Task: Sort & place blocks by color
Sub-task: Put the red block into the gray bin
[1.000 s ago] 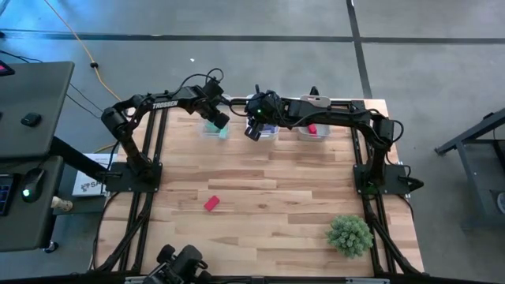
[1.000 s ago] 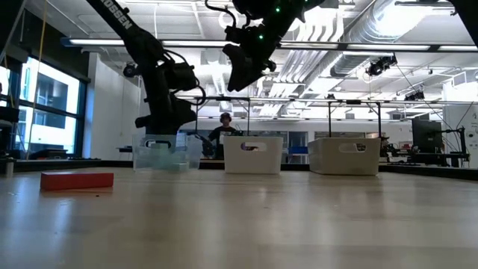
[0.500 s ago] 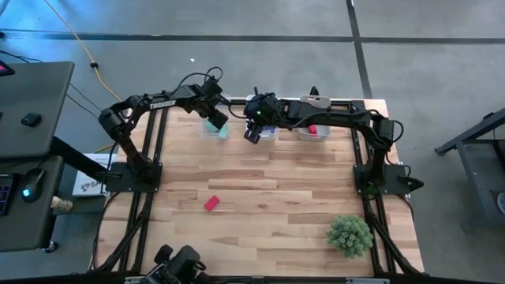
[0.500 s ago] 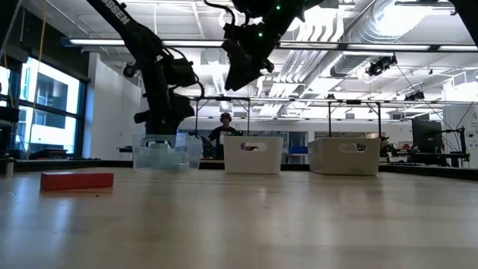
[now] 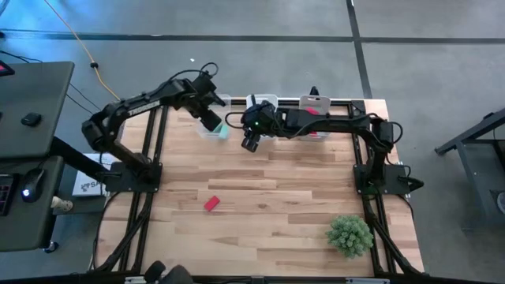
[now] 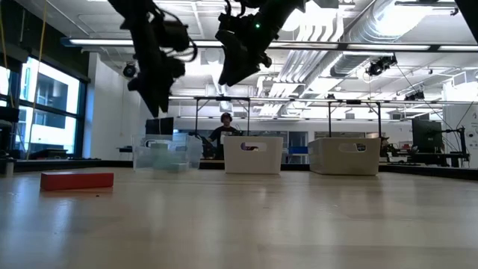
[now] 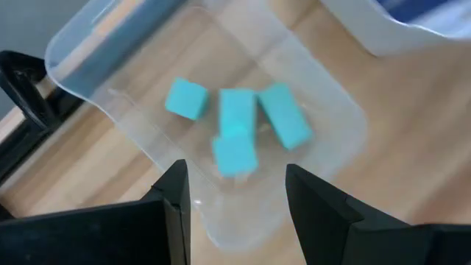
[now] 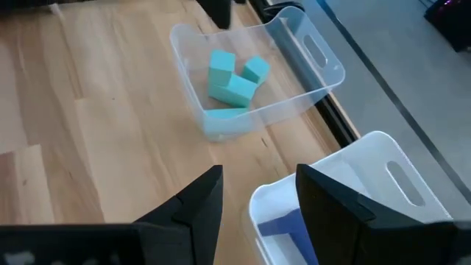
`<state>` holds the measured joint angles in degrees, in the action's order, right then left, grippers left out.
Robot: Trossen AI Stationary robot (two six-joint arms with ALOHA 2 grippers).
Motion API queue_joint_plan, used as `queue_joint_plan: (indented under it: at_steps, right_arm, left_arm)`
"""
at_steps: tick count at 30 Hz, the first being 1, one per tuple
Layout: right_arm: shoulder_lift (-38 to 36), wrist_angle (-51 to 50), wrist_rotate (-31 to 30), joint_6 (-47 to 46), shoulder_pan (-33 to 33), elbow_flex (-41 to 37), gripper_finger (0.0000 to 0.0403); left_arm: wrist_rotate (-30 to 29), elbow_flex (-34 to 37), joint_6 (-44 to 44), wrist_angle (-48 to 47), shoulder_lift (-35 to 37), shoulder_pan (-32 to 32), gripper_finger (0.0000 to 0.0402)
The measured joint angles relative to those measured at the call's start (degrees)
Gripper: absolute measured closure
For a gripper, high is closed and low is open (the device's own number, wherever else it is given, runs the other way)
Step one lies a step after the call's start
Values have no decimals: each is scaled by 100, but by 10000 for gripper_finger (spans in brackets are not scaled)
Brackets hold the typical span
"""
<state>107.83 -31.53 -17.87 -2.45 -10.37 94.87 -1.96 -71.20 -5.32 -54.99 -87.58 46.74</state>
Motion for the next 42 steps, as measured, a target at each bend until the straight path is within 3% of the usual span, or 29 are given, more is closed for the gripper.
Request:
queue_joint_plan:
  at_steps: [6, 11, 17, 29, 42]
  right_arm:
    - [0, -20, 7, -51, 110, 0, 237]
    - [0, -84, 94, -520, 112, 0, 210]
    - [0, -97, 758, -639, 116, 0, 194]
    - [0, -482, 1540, -53, 116, 0, 194]
    - [0, -727, 1750, 314, 116, 0, 194]
  left_arm:
    - [25, 0, -247, -333, 628, -500, 264]
    - [26, 0, -660, -816, 1012, -1025, 264]
    - [30, 89, -1450, -1519, 1266, -1807, 264]
    - [328, 223, -3123, -1669, 1332, -3434, 264]
    - [314, 227, -4637, -1592, 1327, -4764, 260]
